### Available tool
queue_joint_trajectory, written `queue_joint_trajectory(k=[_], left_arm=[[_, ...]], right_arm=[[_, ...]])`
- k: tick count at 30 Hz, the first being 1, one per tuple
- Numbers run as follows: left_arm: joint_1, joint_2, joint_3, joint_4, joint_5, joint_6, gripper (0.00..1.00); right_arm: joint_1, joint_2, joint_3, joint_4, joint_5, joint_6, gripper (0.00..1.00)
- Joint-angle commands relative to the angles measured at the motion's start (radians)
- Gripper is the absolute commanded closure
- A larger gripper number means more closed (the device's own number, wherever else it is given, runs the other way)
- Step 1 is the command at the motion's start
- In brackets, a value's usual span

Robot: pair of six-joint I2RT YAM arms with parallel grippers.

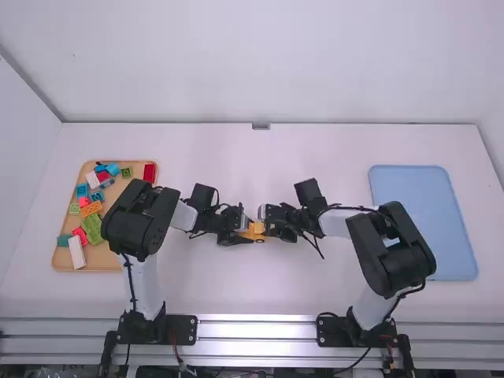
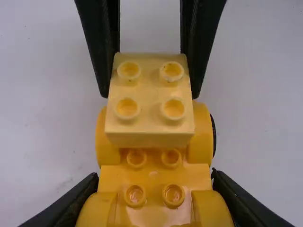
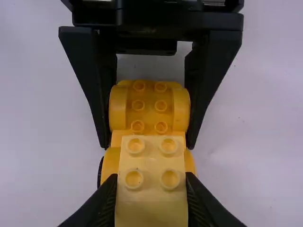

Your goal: Assemble lego blocks to make yellow taxi

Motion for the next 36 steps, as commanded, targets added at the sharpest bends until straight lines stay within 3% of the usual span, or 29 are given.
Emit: queue_joint_trajectory(k=[1, 10, 20, 25, 27, 28, 30, 36], left_arm=[[-0.004, 0.016, -0.008, -0.008, 0.002, 0.008, 0.52], [-0.004, 0.016, -0.008, -0.008, 0.003, 0.009, 0.52], [0.001, 0.016, -0.008, -0.007, 0.003, 0.009, 0.51], [0.001, 0.016, -0.008, -0.007, -0.001, 0.008, 0.51], [0.000, 0.016, -0.008, -0.008, 0.000, 0.009, 0.51], [-0.004, 0.016, -0.008, -0.008, 0.000, 0.009, 0.50], [-0.004, 0.016, -0.008, -0.008, 0.000, 0.008, 0.50], [0.001, 0.016, -0.008, -0.008, -0.001, 0.006, 0.50]], right_arm=[[0.014, -0.009, 0.008, -0.002, 0.018, 0.005, 0.68], [0.026, -0.007, 0.008, 0.016, 0.059, 0.032, 0.67], [0.025, -0.002, 0.008, 0.018, 0.037, 0.032, 0.42], [0.025, -0.002, 0.009, 0.020, 0.029, 0.032, 0.43], [0.026, -0.002, 0.009, 0.020, 0.031, 0.032, 0.52], [0.027, -0.002, 0.009, 0.020, 0.037, 0.033, 0.62], [0.026, -0.002, 0.009, 0.019, 0.036, 0.033, 0.65], [0.012, -0.002, 0.028, -0.015, 0.034, 0.061, 0.66]])
